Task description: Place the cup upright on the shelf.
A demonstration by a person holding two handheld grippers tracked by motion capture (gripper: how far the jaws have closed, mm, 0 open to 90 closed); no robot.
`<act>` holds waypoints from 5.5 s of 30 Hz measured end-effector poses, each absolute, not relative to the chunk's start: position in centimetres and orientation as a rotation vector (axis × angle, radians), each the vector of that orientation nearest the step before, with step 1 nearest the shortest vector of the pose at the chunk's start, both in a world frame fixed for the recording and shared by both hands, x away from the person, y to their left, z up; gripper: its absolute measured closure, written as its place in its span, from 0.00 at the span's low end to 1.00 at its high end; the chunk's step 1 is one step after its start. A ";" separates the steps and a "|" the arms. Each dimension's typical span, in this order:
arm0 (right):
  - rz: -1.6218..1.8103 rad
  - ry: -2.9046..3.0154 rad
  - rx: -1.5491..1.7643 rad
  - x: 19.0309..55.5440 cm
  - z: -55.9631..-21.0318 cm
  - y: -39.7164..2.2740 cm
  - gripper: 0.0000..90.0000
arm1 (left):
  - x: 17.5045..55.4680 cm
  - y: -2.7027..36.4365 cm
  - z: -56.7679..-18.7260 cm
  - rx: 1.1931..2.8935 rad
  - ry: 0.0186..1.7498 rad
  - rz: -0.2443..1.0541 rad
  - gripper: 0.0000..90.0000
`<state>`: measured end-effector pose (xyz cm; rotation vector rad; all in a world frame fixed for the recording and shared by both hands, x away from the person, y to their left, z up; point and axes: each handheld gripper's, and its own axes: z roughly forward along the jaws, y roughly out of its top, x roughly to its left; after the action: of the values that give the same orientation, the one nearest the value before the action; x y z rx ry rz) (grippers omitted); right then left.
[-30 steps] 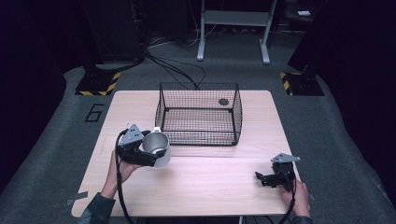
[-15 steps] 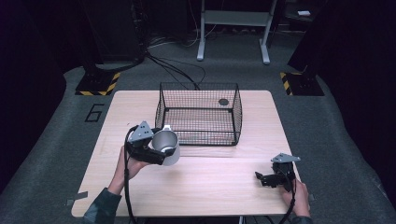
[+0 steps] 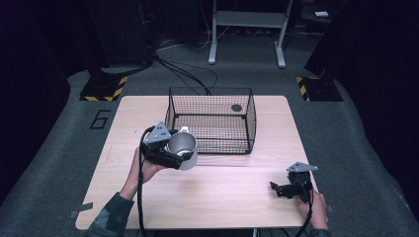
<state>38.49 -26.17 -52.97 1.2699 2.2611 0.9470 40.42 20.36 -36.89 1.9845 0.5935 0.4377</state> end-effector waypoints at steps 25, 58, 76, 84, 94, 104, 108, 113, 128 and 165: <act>0.948 2.259 1.273 38.5 -53.0 -26.1 0.00 | 43.5 17.9 -33.5 1.960 0.541 0.463 0.07; 0.949 2.260 1.273 38.5 -53.0 -26.1 0.00 | 51.2 14.8 -33.6 2.003 0.577 0.464 0.07; 0.952 2.249 1.282 38.5 -53.0 -26.1 0.00 | 54.6 12.9 -35.1 2.009 0.630 0.444 0.07; 0.952 2.249 1.282 38.5 -53.0 -26.1 0.00 | 55.7 12.1 -36.0 2.038 0.651 0.454 0.07; 0.949 2.261 1.270 38.5 -53.0 -26.1 0.00 | 57.1 11.5 -37.8 2.070 0.705 0.427 0.07; 0.949 2.260 1.273 38.5 -53.0 -26.1 0.00 | 58.0 11.2 -39.1 2.114 0.724 0.406 0.07; 0.949 2.260 1.273 38.5 -53.0 -26.1 0.00 | 58.4 11.3 -39.7 2.136 0.730 0.396 0.07; 0.950 2.260 1.275 38.5 -53.0 -26.1 0.00 | 58.7 11.1 -40.2 2.153 0.727 0.388 0.07; 0.949 2.260 1.273 38.5 -53.0 -26.1 0.00 | 58.8 10.7 -41.2 2.196 0.728 0.354 0.07; 0.949 2.260 1.273 38.5 -53.0 -26.1 0.00 | 57.9 11.8 -42.2 2.285 0.725 0.296 0.07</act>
<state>38.48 -26.13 -52.97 1.2728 2.2604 0.9486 57.93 11.75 -42.21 2.2847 0.7251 0.2960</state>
